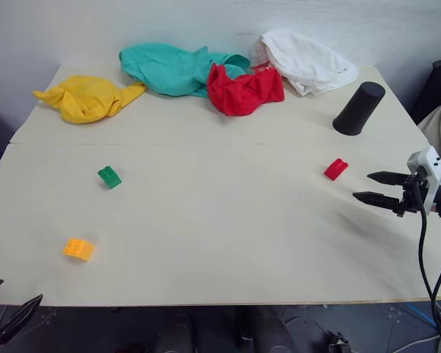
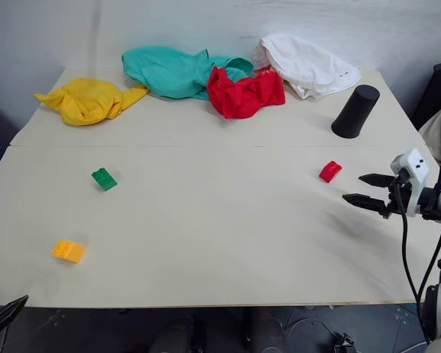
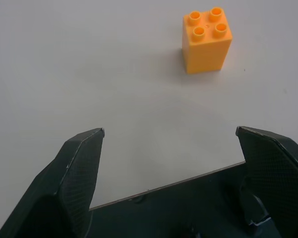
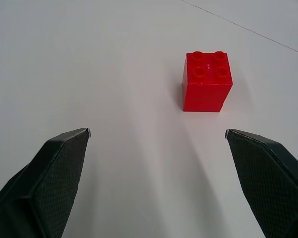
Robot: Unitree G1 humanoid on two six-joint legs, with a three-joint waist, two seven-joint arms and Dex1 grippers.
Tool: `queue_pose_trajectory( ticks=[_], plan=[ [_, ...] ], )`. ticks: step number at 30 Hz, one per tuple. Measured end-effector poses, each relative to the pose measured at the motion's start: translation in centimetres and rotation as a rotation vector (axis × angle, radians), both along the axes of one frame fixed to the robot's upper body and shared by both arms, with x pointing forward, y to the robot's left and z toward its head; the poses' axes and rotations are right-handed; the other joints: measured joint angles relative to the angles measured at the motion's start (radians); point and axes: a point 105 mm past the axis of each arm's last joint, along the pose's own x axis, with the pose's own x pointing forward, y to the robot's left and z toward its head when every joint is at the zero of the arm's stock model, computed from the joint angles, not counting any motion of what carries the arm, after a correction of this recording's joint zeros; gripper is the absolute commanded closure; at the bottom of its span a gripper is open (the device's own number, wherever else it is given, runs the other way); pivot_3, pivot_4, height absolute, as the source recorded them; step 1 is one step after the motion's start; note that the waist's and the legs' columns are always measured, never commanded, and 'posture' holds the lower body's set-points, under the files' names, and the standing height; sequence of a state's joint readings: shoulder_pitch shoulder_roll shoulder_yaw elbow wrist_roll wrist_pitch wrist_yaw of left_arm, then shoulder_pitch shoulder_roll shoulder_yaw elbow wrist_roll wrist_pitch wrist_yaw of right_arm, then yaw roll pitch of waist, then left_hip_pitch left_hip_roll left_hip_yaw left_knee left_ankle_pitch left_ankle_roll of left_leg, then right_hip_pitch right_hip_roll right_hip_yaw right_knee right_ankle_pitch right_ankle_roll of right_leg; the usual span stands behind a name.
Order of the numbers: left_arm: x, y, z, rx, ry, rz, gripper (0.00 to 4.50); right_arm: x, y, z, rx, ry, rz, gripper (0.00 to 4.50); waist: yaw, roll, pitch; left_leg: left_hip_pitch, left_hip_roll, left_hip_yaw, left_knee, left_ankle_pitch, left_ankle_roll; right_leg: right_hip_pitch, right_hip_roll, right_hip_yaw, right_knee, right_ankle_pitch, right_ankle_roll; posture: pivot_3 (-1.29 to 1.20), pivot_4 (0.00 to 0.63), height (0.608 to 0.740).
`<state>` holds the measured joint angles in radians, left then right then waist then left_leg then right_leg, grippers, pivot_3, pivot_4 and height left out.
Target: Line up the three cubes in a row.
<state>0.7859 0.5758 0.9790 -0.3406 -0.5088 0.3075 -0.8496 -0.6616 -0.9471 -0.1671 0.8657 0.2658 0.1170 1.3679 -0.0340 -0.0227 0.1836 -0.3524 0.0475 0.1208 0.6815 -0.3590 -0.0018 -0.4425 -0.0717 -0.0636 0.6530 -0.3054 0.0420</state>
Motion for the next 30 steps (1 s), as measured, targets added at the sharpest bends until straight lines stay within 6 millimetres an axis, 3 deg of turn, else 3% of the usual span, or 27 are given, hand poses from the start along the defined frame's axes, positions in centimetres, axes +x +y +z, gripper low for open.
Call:
queue_pose_trajectory(
  ticks=[12, 17, 22, 26, 30],
  plan=[
    [1.0, -0.8, 0.6, -0.058, 0.003, -0.032, 0.02, 0.0, 0.0, -0.1, -0.004, -0.002, -0.014, 0.0, 0.0, 0.0, 0.0, 0.0, 0.0, 0.0, 0.0, 0.0, 0.0, 0.0, 0.0, 0.0, 0.0, 0.0, 0.0, 0.0, 0.15, 0.74],
    [3.8, -4.0, 3.4, -0.143, -0.021, -0.294, 0.02, 0.8, 1.1, 1.9, 0.002, -0.035, 0.01, 0.0, 0.001, 0.001, 0.001, 0.0, 0.0, 0.0, 0.001, 0.002, -0.003, 0.0, 0.0, 0.0, 0.001, 0.0, 0.0, 0.0, 0.15, 0.74],
    [8.1, -9.3, 8.0, -0.153, -0.048, -0.64, 0.02, 3.0, 3.1, 4.2, 0.024, -0.104, 0.028, 0.0, 0.001, 0.001, 0.001, 0.0, 0.0, -0.001, 0.001, 0.002, -0.004, 0.0, 0.0, 0.0, 0.002, 0.0, 0.0, 0.0, 0.15, 0.74],
    [10.2, -14.6, 12.2, -0.14, -0.063, -0.951, 0.02, 5.1, 4.2, 2.9, 0.035, -0.068, -0.02, 0.0, 0.0, 0.001, 0.001, -0.001, -0.001, 0.0, 0.001, 0.003, -0.004, 0.0, 0.0, 0.0, 0.001, 0.0, 0.0, 0.0, 0.15, 0.74],
    [11.2, -18.6, 14.5, -0.115, -0.079, -1.169, 0.02, 6.2, 4.5, 0.7, 0.004, -0.008, -0.083, 0.0, 0.0, 0.005, 0.003, -0.003, -0.001, 0.001, 0.001, 0.004, -0.005, -0.001, 0.003, 0.001, 0.003, 0.001, 0.001, 0.0, 0.15, 0.74]
  ],
)
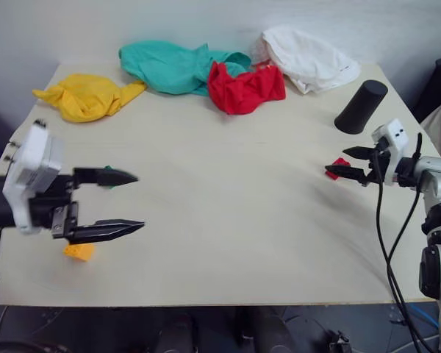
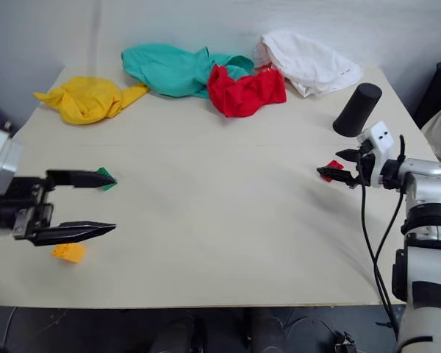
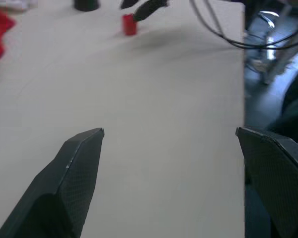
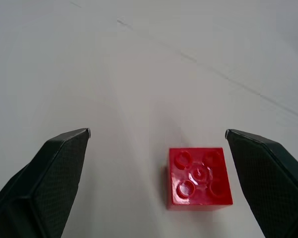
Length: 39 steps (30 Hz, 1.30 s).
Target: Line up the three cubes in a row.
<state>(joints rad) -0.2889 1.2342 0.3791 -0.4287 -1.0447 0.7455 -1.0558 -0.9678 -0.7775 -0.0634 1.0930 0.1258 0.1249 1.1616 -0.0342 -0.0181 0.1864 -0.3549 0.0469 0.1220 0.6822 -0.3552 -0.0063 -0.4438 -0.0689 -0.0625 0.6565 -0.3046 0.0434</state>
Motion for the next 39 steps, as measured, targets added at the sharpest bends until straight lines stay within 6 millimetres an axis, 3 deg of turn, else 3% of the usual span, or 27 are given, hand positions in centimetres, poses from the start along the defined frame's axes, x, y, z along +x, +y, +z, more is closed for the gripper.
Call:
queue_pose_trajectory(
  ticks=[4, 8, 11, 18, 24, 28, 31, 35, 37, 39],
  plan=[
    [0.4, -2.6, 0.4, 0.002, 0.018, -0.142, 0.02, 0.7, -0.2, -0.2, -0.004, 0.008, -0.055, 0.0, -0.008, 0.0, 0.0, 0.0, 0.001, 0.001, 0.001, 0.001, -0.001, -0.001, 0.003, 0.002, 0.003, 0.0, 0.0, 0.0, 0.15, 0.74],
    [0.4, -3.9, 0.3, 0.022, 0.028, -0.22, 0.02, 0.9, -0.3, -0.8, -0.02, 0.024, -0.081, 0.0, -0.015, 0.0, 0.0, 0.001, 0.002, 0.001, 0.002, 0.001, -0.003, -0.001, 0.006, 0.004, 0.002, 0.0, 0.0, 0.0, 0.15, 0.74],
    [0.4, -4.5, 0.4, 0.021, 0.021, -0.252, 0.0, 1.0, 0.1, -1.9, -0.032, 0.053, -0.079, 0.64, -0.02, 0.0, 0.0, 0.001, 0.002, 0.001, 0.002, 0.002, -0.003, -0.001, 0.006, 0.006, 0.002, 0.0, 0.0, 0.0, 0.15, 0.74],
    [1.1, -4.7, 0.5, 0.012, 0.009, -0.254, 0.0, 1.2, 0.2, -2.3, -0.034, 0.046, -0.099, 3.03, -0.02, 0.0, 0.0, 0.001, 0.002, 0.001, 0.002, 0.002, -0.004, -0.001, 0.007, 0.007, 0.002, 0.0, 0.0, 0.0, 0.15, 0.74],
    [1.1, -4.8, 0.6, 0.017, -0.007, -0.266, 0.0, 0.8, 1.1, -2.4, -0.022, 0.05, -0.017, 3.04, -0.02, 0.0, 0.0, 0.002, 0.002, 0.001, 0.002, 0.002, -0.004, -0.001, 0.007, 0.007, 0.002, 0.0, 0.0, 0.0, 0.15, 0.74],
    [1.1, -4.8, 0.4, 0.033, -0.008, -0.269, 0.0, -0.4, 2.6, -2.1, 0.003, 0.052, 0.155, 3.04, -0.019, 0.0, 0.0, 0.002, 0.002, 0.001, 0.002, 0.002, -0.004, -0.001, 0.007, 0.007, 0.003, 0.0, 0.0, 0.0, 0.15, 0.74],
    [0.7, -4.6, -0.7, 0.057, 0.027, -0.29, 0.0, -2.8, 5.1, -1.4, -0.031, 0.021, 0.411, 3.04, -0.018, 0.0, 0.0, 0.002, 0.003, 0.0, 0.001, 0.002, -0.004, -0.001, 0.008, 0.007, 0.005, 0.0, 0.0, 0.0, 0.15, 0.74],
    [0.0, -4.6, -3.3, 0.121, 0.066, -0.326, 0.0, -10.0, 9.9, -3.7, -0.152, 0.059, 0.763, 3.04, 0.006, 0.0, 0.0, 0.001, 0.004, -0.002, 0.002, 0.001, -0.006, -0.001, 0.009, 0.006, 0.003, 0.0, 0.0, 0.0, 0.15, 0.74],
    [-0.3, -4.9, -3.7, 0.135, 0.051, -0.346, 0.0, -12.6, 11.9, -4.4, -0.173, 0.066, 0.861, 3.04, 0.009, 0.0, 0.0, 0.001, 0.002, -0.001, 0.005, 0.002, -0.005, -0.001, 0.007, 0.007, 0.003, 0.0, 0.001, 0.0, 0.15, 0.74],
    [-0.4, -5.1, -3.8, 0.136, 0.042, -0.357, 0.0, -13.7, 12.9, -4.1, -0.188, 0.048, 0.878, 3.04, 0.009, 0.0, 0.0, 0.001, 0.001, -0.001, 0.008, 0.002, -0.004, 0.0, 0.007, 0.008, 0.004, 0.001, 0.001, 0.0, 0.15, 0.74]
  ],
)
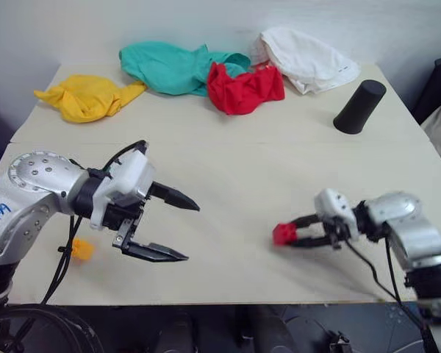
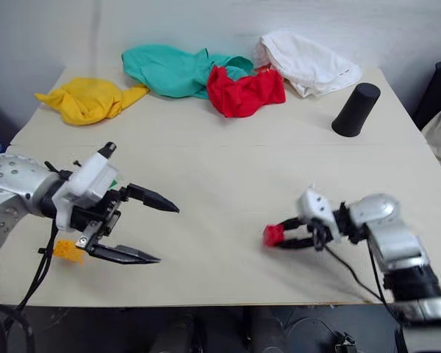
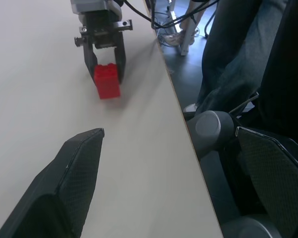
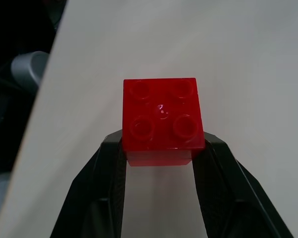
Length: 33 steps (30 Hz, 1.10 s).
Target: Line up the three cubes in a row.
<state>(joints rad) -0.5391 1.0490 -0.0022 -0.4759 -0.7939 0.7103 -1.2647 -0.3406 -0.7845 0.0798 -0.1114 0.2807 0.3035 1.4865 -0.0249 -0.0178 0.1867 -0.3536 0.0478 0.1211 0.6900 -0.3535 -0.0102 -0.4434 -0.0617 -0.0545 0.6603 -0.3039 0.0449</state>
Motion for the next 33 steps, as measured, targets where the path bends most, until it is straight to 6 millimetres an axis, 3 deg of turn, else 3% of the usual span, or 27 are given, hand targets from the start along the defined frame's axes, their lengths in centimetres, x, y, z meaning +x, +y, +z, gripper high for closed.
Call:
queue_pose_trajectory(
  ticks=[3, 6, 16, 17, 21, 24, 27, 33],
  plan=[
    [-0.2, -0.2, 0.0, 0.004, -0.012, -0.013, 0.0, -0.5, 0.2, 0.3, -0.012, -0.022, -0.013, 3.04, 0.001, 0.0, 0.0, 0.0, 0.0, -0.001, 0.0, 0.0, 0.0, 0.001, 0.0, 0.0, 0.0, 0.0, 0.0, 0.0, 0.15, 0.74],
    [-0.2, -0.3, -0.1, 0.004, -0.017, -0.015, 0.0, -0.8, -0.1, -0.7, -0.032, -0.016, -0.045, 3.04, 0.003, 0.0, 0.0, 0.0, 0.0, -0.001, 0.0, 0.0, 0.0, 0.0, 0.001, 0.0, -0.001, 0.0, 0.0, 0.0, 0.15, 0.74],
    [-0.2, -0.4, -0.1, -0.005, -0.02, -0.013, 0.0, 0.2, -0.5, -2.3, -0.082, -0.05, -0.074, 3.04, -0.001, 0.0, 0.0, 0.0, 0.001, -0.001, 0.0, 0.0, 0.001, 0.0, 0.001, 0.0, 0.0, 0.0, 0.0, 0.0, 0.15, 0.74],
    [-0.2, -0.4, -0.1, -0.005, -0.02, -0.012, 0.0, 0.3, -0.5, -2.3, -0.082, -0.054, -0.069, 2.32, -0.002, 0.0, 0.0, 0.001, 0.001, -0.001, 0.0, 0.0, 0.001, 0.0, 0.001, 0.0, 0.0, 0.0, 0.0, 0.0, 0.15, 0.74],
    [-0.1, -0.3, -0.2, -0.008, -0.016, 0.0, 0.0, 0.5, -0.5, -2.9, -0.085, -0.032, -0.076, 1.11, -0.001, 0.0, 0.0, 0.0, 0.001, -0.001, 0.0, 0.0, 0.001, 0.0, 0.001, 0.0, 0.0, 0.0, 0.0, 0.0, 0.15, 0.74],
    [0.0, 1.3, -1.2, -0.017, 0.024, 0.108, 0.0, 0.8, -0.3, -2.0, -0.063, -0.035, -0.071, 0.04, -0.007, 0.0, 0.0, 0.001, 0.002, 0.0, -0.001, 0.0, 0.001, 0.0, 0.001, 0.001, 0.0, 0.0, -0.001, 0.0, 0.15, 0.74],
    [0.2, 3.5, -1.7, -0.036, 0.034, 0.259, 0.0, 1.3, 0.0, -0.4, -0.022, -0.047, -0.064, 0.01, -0.007, 0.0, 0.0, 0.001, 0.002, -0.001, -0.001, 0.0, 0.001, -0.001, 0.001, 0.001, 0.0, -0.001, -0.001, 0.0, 0.15, 0.74],
    [-1.0, 10.2, -3.6, -0.106, 0.034, 0.734, 0.0, 1.6, 0.6, 4.3, 0.118, -0.038, -0.035, 0.01, -0.004, -0.001, 0.0, 0.001, 0.002, -0.001, -0.002, -0.002, 0.002, 0.0, -0.001, 0.0, -0.001, -0.001, -0.001, 0.0, 0.15, 0.74]
  ],
)
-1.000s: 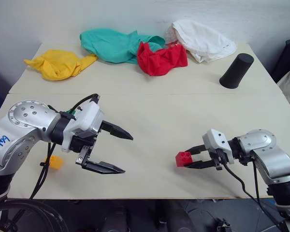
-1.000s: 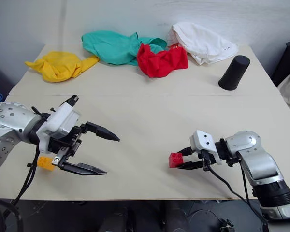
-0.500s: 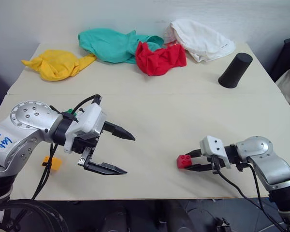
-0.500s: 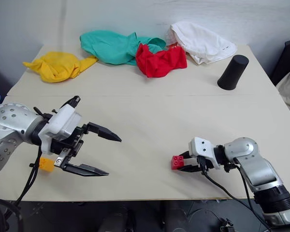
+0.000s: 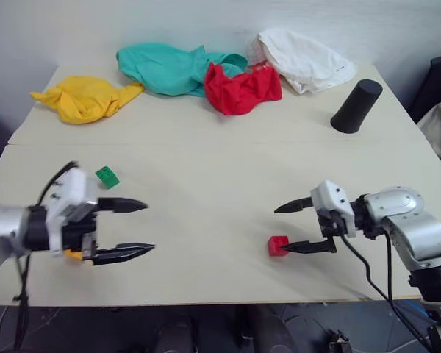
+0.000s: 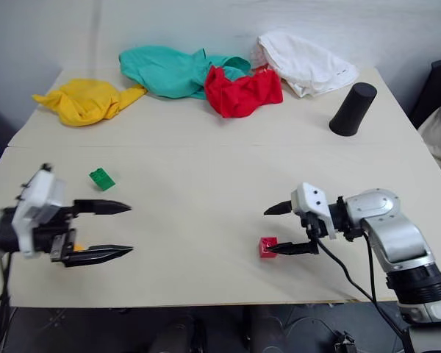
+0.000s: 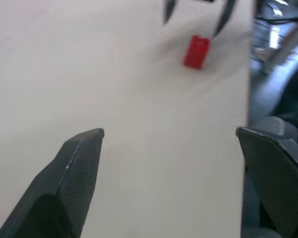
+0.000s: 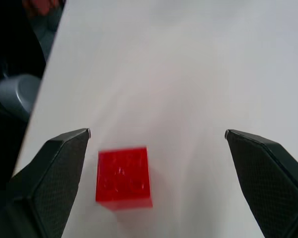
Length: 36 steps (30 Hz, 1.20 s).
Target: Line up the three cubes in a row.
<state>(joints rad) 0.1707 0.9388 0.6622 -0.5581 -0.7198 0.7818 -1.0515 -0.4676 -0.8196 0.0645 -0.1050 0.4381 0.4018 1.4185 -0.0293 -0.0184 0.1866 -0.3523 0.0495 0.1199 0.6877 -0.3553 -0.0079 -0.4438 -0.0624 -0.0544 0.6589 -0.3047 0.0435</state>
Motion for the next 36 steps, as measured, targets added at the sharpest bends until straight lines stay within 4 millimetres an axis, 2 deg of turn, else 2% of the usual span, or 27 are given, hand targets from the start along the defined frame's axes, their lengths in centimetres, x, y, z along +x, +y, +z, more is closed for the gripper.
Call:
queue_pose_trajectory(
  ticks=[4, 7, 10, 12, 16, 19, 21, 25, 29, 33, 36],
  plan=[
    [-3.3, 5.2, -1.8, -0.035, -0.005, 0.364, 0.0, 0.3, 1.6, 4.4, 0.116, -0.015, 0.06, 0.01, -0.001, -0.002, 0.0, 0.001, 0.0, -0.001, -0.001, -0.001, 0.0, 0.0, -0.001, -0.001, -0.001, 0.0, -0.001, 0.0, 0.15, 0.74],
    [-5.3, 7.4, -2.5, 0.004, 0.012, 0.475, 0.0, 0.1, 2.3, 5.8, 0.165, -0.013, 0.104, 0.01, 0.009, -0.004, -0.002, 0.0, -0.001, -0.003, -0.001, -0.002, 0.001, 0.001, -0.002, -0.003, -0.002, -0.001, -0.001, 0.0, 0.15, 0.74],
    [-5.5, 8.7, -2.0, 0.028, -0.03, 0.529, 0.0, 0.1, 2.7, 6.2, 0.185, -0.008, 0.121, 0.01, 0.022, -0.004, -0.002, 0.0, -0.002, -0.003, -0.001, -0.003, 0.003, 0.001, -0.005, -0.004, -0.002, 0.0, -0.001, 0.0, 0.15, 0.74],
    [-5.0, 9.3, -1.5, 0.03, -0.055, 0.548, 0.0, 0.2, 2.7, 6.3, 0.189, -0.007, 0.118, 0.01, 0.026, -0.005, -0.002, 0.0, -0.002, -0.003, -0.001, -0.003, 0.003, 0.001, -0.006, -0.005, -0.002, -0.001, -0.001, 0.0, 0.15, 0.74],
    [-2.5, 9.9, 0.6, 0.054, -0.14, 0.544, 0.0, 0.3, 2.7, 6.2, 0.193, -0.003, 0.115, 0.01, 0.021, -0.005, -0.002, 0.0, -0.002, -0.004, -0.002, -0.003, 0.003, 0.001, -0.007, -0.006, -0.002, -0.001, -0.001, 0.0, 0.15, 0.74],
    [0.8, 9.4, 0.7, 0.099, -0.135, 0.454, 0.0, 0.3, 2.9, 6.1, 0.192, -0.006, 0.119, 0.01, 0.021, -0.004, -0.002, 0.0, -0.003, -0.004, -0.003, -0.002, 0.003, 0.001, -0.008, -0.007, -0.001, 0.0, -0.001, 0.0, 0.15, 0.74],
    [2.0, 9.2, 0.2, 0.112, -0.121, 0.419, 0.0, 0.3, 2.7, 6.1, 0.19, -0.008, 0.113, 0.01, 0.012, -0.004, -0.002, 0.0, -0.003, -0.003, -0.004, -0.002, 0.003, 0.001, -0.008, -0.007, -0.002, 0.0, -0.001, 0.0, 0.15, 0.74],
    [9.1, 10.1, 0.5, 0.138, -0.139, 0.386, 0.0, 0.0, 2.8, 6.1, 0.184, -0.02, 0.107, 0.01, 0.017, -0.005, -0.002, -0.002, -0.003, -0.003, -0.004, 0.0, 0.002, 0.0, -0.007, -0.01, -0.001, 0.0, -0.002, 0.0, 0.15, 0.74],
    [13.1, 10.5, 0.0, 0.179, -0.11, 0.382, 0.0, -0.4, 2.6, 5.8, 0.181, -0.025, 0.087, 0.01, 0.012, -0.006, -0.003, -0.003, -0.003, 0.0, -0.003, 0.0, 0.002, -0.001, -0.004, -0.011, 0.001, 0.001, 0.001, 0.0, 0.15, 0.74],
    [15.5, 10.1, -0.5, 0.201, -0.08, 0.357, 0.0, -1.2, 2.6, 5.6, 0.198, -0.016, 0.063, 0.01, 0.004, -0.006, -0.003, -0.004, -0.003, 0.003, -0.003, -0.001, 0.004, -0.002, -0.004, -0.019, -0.001, 0.002, 0.002, 0.0, 0.15, 0.74],
    [16.4, 9.7, -1.4, 0.228, -0.05, 0.333, 0.0, -1.7, 2.5, 5.7, 0.21, -0.025, 0.048, 0.01, 0.002, -0.007, -0.003, -0.004, -0.003, 0.004, -0.002, -0.002, 0.004, -0.002, -0.005, -0.021, 0.0, 0.002, 0.002, 0.0, 0.15, 0.74]
  ],
)
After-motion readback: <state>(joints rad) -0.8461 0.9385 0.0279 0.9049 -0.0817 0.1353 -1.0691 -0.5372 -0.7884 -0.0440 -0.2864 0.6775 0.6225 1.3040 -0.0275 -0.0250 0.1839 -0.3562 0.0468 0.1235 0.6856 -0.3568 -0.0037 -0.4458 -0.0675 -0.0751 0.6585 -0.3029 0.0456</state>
